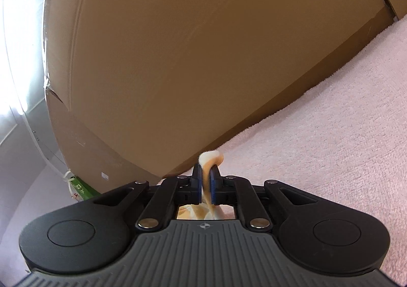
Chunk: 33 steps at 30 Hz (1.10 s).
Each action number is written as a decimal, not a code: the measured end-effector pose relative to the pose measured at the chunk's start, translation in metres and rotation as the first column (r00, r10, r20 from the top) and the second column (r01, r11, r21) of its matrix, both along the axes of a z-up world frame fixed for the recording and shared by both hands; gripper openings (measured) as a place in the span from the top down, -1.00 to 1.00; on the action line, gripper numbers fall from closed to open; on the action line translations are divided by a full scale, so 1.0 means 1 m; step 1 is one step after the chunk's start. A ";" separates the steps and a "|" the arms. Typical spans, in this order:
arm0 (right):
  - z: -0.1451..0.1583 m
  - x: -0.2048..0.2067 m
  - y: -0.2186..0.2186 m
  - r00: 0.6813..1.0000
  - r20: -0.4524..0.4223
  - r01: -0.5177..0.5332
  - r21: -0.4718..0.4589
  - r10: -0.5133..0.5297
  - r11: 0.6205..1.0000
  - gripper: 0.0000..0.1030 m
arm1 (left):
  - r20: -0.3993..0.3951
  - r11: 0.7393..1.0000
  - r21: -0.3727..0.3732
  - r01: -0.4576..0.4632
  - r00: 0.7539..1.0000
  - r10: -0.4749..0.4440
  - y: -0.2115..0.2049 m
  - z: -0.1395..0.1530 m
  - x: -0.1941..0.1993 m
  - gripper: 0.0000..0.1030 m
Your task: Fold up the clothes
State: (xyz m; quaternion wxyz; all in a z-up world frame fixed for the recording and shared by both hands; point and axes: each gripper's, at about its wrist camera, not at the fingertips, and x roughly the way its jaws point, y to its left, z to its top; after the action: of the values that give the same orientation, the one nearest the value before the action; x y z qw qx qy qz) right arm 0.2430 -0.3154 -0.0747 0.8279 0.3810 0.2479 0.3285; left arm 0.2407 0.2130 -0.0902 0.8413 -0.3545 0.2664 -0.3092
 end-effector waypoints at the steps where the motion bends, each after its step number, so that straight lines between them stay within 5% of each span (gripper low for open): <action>1: 0.003 -0.003 -0.001 1.000 0.007 -0.006 0.012 0.006 1.000 0.87 | 0.009 1.000 -0.011 0.006 1.000 -0.006 -0.001 0.003 -0.004 0.94; 12: 0.019 -0.051 -0.013 0.991 0.098 -0.100 0.104 0.089 0.990 0.87 | 0.112 0.987 -0.138 0.084 0.991 -0.069 0.017 0.019 -0.073 0.94; 33: 0.005 -0.115 -0.023 0.955 0.156 -0.249 -0.043 0.253 0.967 0.86 | 0.127 0.976 -0.052 0.210 0.971 -0.202 0.014 -0.011 -0.147 0.92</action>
State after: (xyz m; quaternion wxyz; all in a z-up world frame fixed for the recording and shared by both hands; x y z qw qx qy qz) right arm 0.1282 -0.3379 -0.0696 0.8011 0.3092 0.2308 0.4577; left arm 0.0938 0.2266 -0.1014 0.8072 -0.3328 0.2402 -0.4242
